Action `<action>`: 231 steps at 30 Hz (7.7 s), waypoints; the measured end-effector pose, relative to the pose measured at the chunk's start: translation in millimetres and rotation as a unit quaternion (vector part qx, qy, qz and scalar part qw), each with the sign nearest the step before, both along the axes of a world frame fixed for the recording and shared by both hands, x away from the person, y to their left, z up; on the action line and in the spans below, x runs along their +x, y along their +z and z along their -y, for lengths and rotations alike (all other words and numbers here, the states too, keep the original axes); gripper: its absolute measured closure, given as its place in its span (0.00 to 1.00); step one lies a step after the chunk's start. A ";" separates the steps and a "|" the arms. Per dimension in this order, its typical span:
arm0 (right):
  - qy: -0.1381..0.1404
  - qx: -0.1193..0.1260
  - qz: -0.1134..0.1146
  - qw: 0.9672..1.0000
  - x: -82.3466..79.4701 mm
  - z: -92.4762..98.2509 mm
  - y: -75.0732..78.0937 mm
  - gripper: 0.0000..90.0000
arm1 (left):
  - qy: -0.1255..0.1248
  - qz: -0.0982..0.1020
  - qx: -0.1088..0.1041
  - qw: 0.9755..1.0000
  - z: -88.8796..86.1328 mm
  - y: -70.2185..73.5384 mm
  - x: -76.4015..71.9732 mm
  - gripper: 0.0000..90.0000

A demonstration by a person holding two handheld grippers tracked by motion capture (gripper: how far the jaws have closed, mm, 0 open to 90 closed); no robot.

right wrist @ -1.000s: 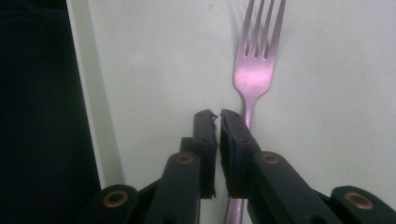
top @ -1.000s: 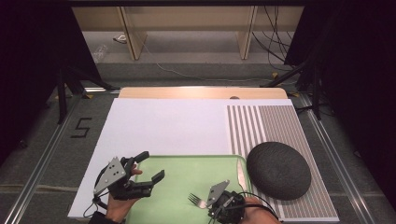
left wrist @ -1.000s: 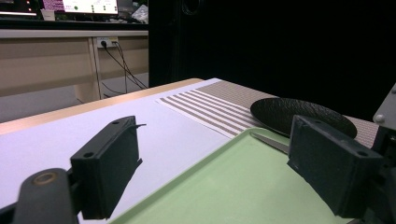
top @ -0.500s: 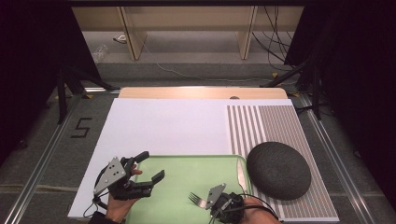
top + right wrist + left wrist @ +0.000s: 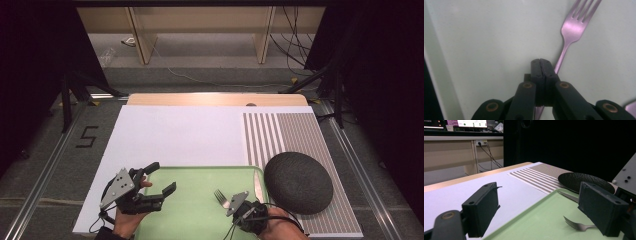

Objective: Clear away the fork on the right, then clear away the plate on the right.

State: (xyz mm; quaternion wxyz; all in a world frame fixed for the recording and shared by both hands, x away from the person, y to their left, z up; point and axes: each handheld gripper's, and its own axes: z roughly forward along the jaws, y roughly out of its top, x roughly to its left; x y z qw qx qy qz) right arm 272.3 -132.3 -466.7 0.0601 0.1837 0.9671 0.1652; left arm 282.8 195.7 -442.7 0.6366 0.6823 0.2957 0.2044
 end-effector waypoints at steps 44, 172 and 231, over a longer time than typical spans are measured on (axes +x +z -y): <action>-0.061 -0.014 -0.013 0.998 13.9 36.0 2.8 1.00 | 0.001 0.001 0.000 1.000 -0.3 0.3 -0.2 0.18; -0.352 0.320 0.068 0.877 14.1 189.8 39.5 0.22 | 0.001 -0.003 -0.004 1.000 0.5 -0.5 1.9 0.18; -0.529 0.327 -0.028 0.782 0.9 271.5 9.0 0.24 | 0.005 -0.002 0.004 1.000 0.5 -1.2 -0.8 0.18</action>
